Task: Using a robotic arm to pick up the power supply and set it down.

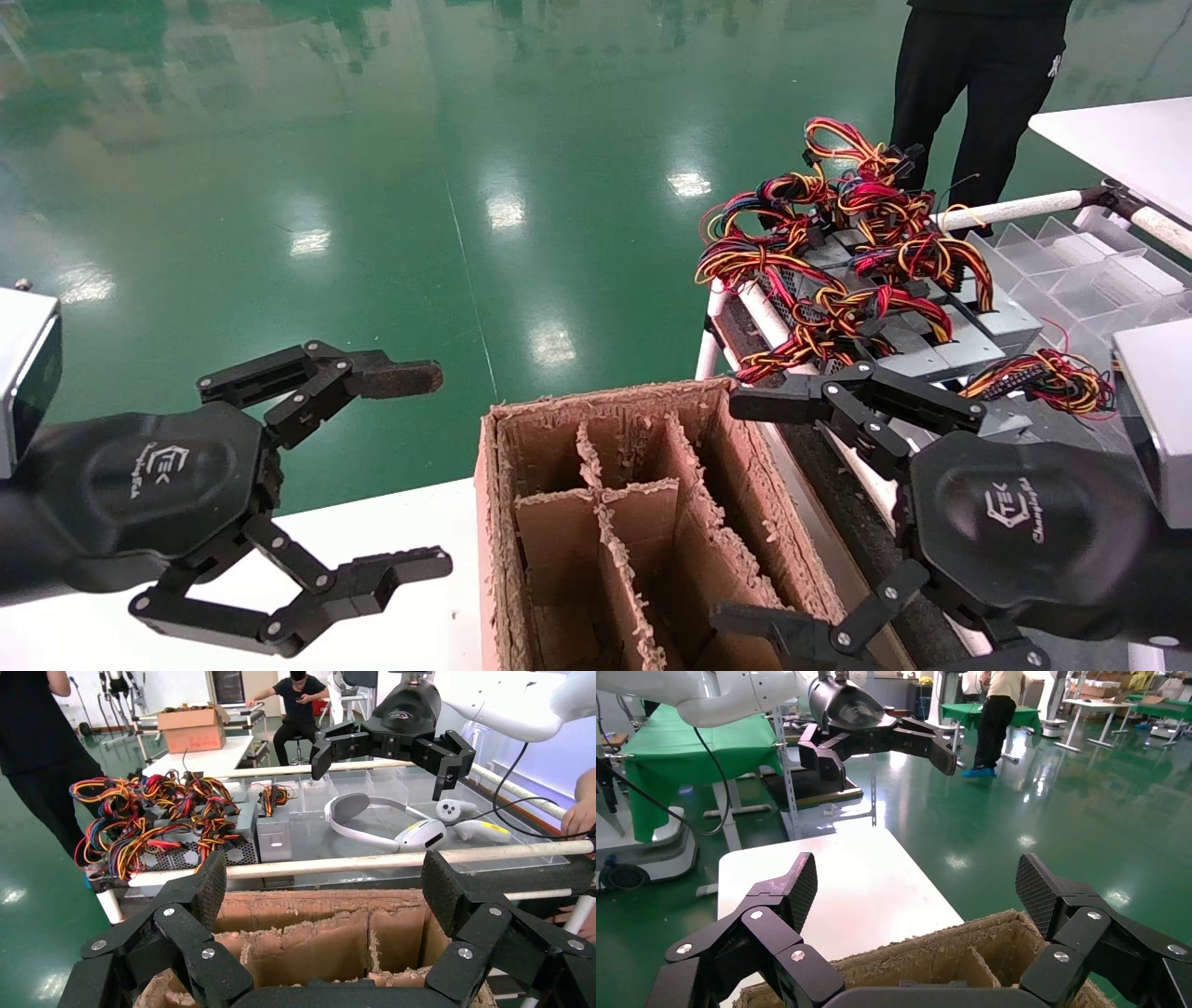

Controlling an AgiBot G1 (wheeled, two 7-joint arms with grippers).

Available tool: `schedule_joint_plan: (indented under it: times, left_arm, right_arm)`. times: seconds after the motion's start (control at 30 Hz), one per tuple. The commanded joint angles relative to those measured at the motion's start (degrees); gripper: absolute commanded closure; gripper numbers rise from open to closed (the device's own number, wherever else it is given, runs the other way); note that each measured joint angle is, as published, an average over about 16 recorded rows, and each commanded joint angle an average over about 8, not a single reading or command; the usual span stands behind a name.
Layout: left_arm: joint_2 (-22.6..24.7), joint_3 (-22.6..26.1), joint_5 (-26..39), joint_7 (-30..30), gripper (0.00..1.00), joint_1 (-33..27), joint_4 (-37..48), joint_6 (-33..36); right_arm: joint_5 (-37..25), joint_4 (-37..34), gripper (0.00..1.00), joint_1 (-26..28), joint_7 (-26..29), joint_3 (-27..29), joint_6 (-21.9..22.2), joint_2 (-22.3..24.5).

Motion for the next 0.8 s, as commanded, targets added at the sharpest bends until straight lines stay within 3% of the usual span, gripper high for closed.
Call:
schedule_joint_plan:
  times: [0.03, 0.8]
  left_arm:
    - [0.0, 0.0, 0.0, 0.0, 0.00, 0.0, 0.0, 0.0]
    - [0.0, 0.0, 0.0, 0.0, 0.00, 0.0, 0.0, 0.0]
  right_arm:
    - [0.0, 0.0, 0.00, 0.0, 0.0, 0.0, 0.0, 0.0]
    - [0.0, 0.0, 0.00, 0.0, 0.0, 0.0, 0.0, 0.0]
